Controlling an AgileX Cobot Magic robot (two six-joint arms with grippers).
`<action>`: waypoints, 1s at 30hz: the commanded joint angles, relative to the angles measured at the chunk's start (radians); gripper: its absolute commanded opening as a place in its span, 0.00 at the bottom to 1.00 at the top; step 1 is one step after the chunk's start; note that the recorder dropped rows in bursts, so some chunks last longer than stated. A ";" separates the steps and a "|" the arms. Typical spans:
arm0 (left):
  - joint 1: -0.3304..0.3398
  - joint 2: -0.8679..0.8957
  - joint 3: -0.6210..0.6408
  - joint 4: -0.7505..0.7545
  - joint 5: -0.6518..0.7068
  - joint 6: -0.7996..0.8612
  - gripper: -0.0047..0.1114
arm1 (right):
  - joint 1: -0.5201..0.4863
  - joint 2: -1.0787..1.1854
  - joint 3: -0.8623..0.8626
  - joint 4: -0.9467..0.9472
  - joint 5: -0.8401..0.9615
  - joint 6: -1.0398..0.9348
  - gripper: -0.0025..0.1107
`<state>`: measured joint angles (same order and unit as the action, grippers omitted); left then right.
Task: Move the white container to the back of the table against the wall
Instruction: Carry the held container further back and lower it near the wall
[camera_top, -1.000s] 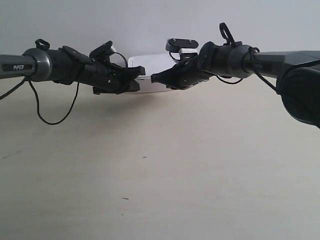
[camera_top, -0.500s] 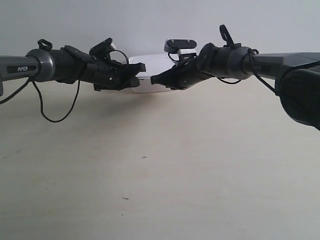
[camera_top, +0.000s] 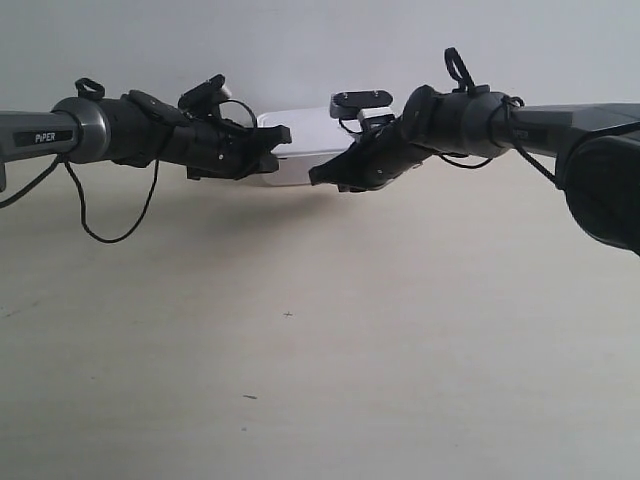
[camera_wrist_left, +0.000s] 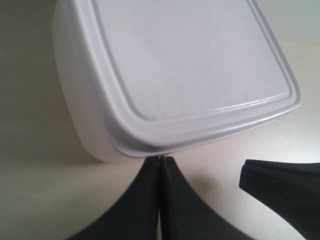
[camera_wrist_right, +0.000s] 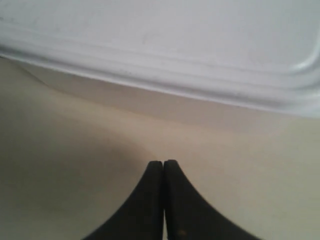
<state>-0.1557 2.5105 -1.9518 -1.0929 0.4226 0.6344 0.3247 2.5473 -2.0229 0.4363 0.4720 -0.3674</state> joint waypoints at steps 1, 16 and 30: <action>-0.003 0.000 -0.008 -0.001 -0.018 0.020 0.04 | -0.024 -0.004 -0.008 -0.137 -0.009 0.134 0.02; 0.005 0.018 -0.020 -0.032 -0.010 0.072 0.04 | -0.033 0.001 -0.023 0.146 -0.159 -0.008 0.02; 0.017 0.026 -0.034 -0.075 -0.039 0.095 0.04 | -0.033 0.068 -0.138 0.186 -0.121 -0.022 0.02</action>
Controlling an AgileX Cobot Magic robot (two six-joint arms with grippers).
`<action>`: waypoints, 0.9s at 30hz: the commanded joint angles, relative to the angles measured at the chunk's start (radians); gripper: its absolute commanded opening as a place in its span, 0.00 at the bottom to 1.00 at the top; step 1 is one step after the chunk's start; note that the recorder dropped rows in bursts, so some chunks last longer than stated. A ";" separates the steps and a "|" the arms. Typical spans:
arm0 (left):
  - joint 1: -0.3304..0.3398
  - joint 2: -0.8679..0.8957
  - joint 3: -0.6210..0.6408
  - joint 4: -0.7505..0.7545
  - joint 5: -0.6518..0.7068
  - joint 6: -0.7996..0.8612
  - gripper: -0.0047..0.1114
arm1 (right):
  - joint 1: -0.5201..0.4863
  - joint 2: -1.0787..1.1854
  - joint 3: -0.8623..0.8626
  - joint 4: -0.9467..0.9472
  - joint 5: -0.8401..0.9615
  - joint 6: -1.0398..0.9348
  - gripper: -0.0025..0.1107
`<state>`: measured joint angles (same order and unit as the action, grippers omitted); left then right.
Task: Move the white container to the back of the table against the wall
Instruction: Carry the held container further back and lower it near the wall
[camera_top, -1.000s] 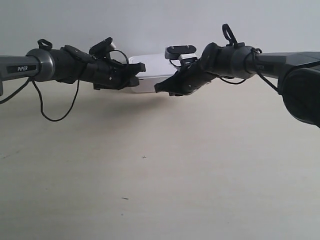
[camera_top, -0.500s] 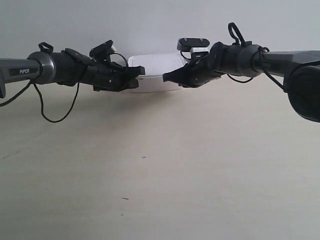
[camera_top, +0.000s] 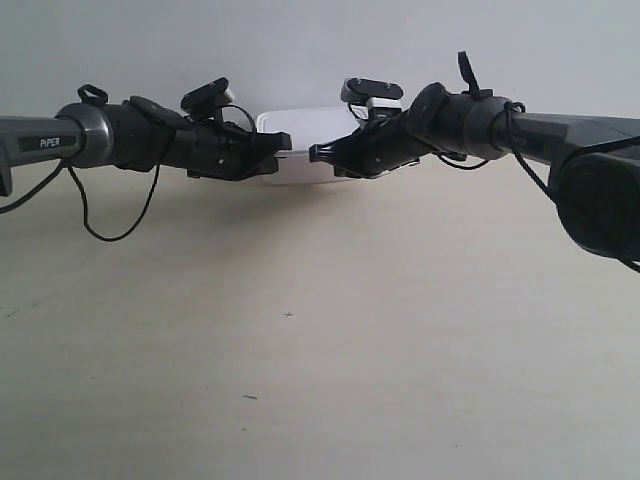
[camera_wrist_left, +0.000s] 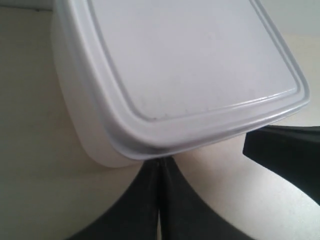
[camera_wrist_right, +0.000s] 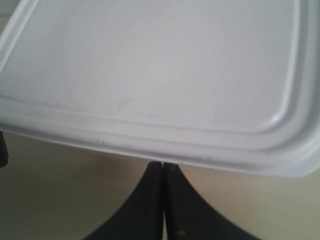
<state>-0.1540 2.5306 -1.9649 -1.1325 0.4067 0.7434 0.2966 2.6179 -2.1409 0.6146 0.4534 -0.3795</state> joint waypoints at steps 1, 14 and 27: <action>0.018 0.007 -0.035 -0.033 -0.007 -0.014 0.04 | -0.005 -0.002 -0.020 0.008 -0.112 -0.010 0.02; 0.018 0.039 -0.072 -0.026 0.010 -0.019 0.04 | -0.005 0.002 -0.020 0.008 -0.138 -0.010 0.02; 0.037 0.017 -0.062 0.119 0.087 -0.126 0.04 | -0.005 -0.002 -0.020 -0.025 -0.049 -0.018 0.02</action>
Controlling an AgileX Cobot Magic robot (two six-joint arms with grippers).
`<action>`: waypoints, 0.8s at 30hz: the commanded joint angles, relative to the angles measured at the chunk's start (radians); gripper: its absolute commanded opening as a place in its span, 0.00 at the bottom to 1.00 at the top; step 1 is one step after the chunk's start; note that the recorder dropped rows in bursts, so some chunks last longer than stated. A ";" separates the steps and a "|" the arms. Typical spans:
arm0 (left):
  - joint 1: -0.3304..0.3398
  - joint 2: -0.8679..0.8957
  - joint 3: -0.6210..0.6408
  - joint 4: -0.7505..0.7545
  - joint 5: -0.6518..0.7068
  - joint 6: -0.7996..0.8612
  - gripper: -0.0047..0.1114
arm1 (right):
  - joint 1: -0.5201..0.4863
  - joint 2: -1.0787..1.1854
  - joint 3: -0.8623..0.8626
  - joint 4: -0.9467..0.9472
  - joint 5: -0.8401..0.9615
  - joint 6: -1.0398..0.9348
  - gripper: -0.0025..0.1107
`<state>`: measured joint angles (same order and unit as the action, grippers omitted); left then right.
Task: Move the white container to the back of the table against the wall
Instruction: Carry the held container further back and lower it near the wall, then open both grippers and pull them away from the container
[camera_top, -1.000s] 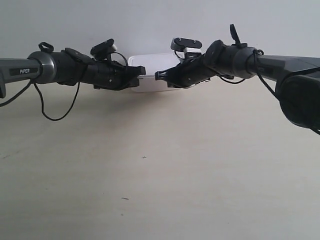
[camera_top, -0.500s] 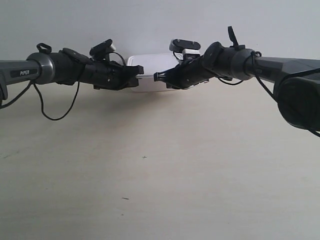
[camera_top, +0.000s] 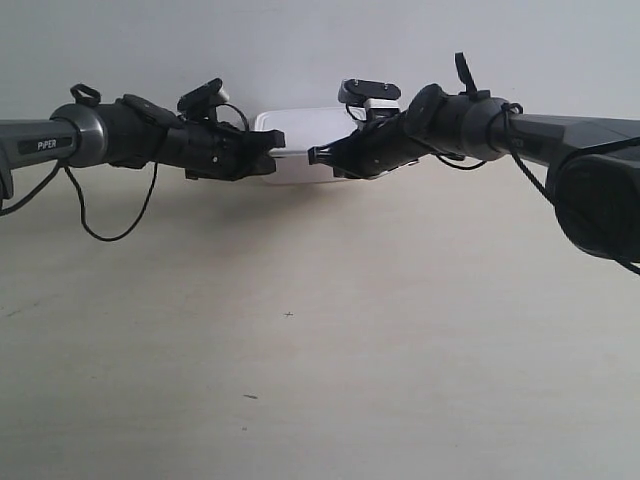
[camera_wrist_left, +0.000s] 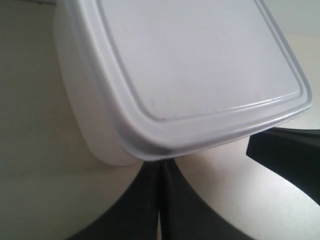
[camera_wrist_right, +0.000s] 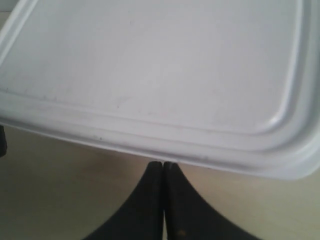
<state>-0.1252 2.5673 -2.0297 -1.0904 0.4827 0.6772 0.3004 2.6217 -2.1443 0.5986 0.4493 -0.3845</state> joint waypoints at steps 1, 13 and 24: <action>0.008 -0.027 0.019 0.094 0.011 -0.071 0.04 | -0.009 -0.006 -0.017 -0.009 -0.035 -0.013 0.02; 0.004 -0.148 0.192 0.081 -0.100 -0.019 0.04 | -0.009 -0.038 -0.007 -0.032 0.007 -0.020 0.02; -0.013 -0.205 0.303 0.061 -0.131 -0.015 0.04 | 0.014 -0.063 0.042 -0.032 0.065 -0.017 0.02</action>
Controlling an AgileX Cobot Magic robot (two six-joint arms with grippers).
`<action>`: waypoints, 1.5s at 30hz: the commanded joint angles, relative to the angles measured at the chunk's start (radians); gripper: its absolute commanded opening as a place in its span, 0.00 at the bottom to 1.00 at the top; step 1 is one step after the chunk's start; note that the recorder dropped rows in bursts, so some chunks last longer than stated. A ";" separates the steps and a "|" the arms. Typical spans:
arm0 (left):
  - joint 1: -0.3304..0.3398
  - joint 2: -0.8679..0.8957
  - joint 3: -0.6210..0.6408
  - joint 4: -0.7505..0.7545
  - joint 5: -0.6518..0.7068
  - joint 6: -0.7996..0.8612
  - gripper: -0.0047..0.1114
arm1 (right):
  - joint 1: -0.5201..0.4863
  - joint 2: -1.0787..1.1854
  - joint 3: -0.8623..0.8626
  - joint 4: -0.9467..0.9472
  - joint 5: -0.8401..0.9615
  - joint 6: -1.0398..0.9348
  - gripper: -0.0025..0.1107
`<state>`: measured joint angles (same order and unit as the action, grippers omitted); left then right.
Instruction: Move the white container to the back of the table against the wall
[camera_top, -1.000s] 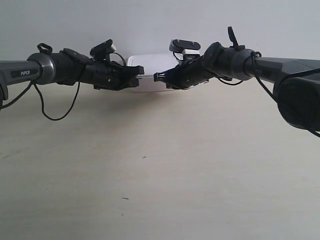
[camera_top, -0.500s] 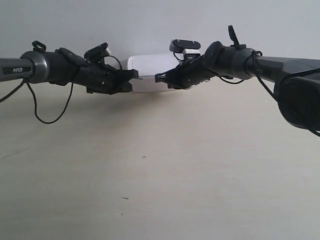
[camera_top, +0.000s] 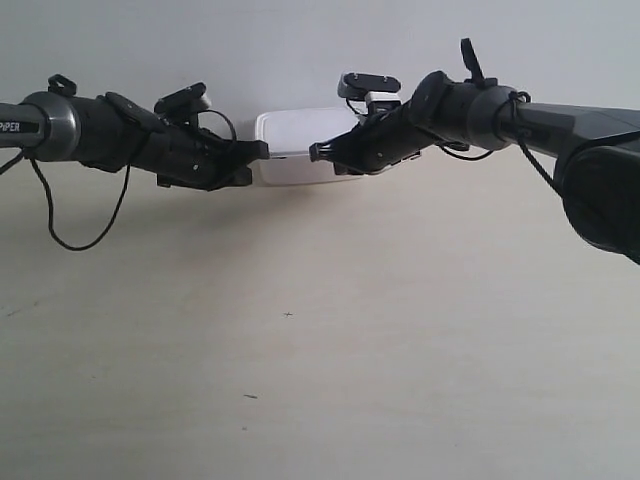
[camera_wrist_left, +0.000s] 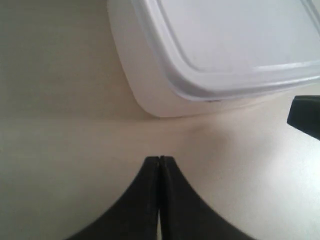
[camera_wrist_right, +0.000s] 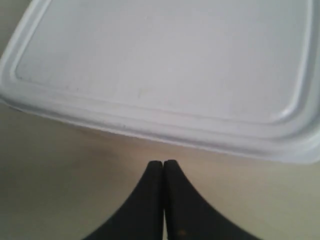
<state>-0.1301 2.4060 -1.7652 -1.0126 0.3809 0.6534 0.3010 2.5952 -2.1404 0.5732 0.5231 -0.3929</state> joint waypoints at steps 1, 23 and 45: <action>-0.008 -0.054 0.047 -0.019 -0.031 0.018 0.04 | 0.013 -0.044 0.058 -0.006 -0.020 -0.008 0.02; -0.160 -0.471 0.639 -0.124 -0.269 0.073 0.04 | 0.025 -0.580 0.899 0.055 -0.425 -0.061 0.02; -0.349 -1.115 1.138 -0.117 -0.325 0.079 0.04 | 0.025 -1.405 1.483 0.058 -0.546 -0.077 0.02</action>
<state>-0.4736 1.3397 -0.6542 -1.1252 0.0661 0.7249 0.3253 1.2752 -0.6992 0.6330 -0.0352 -0.4599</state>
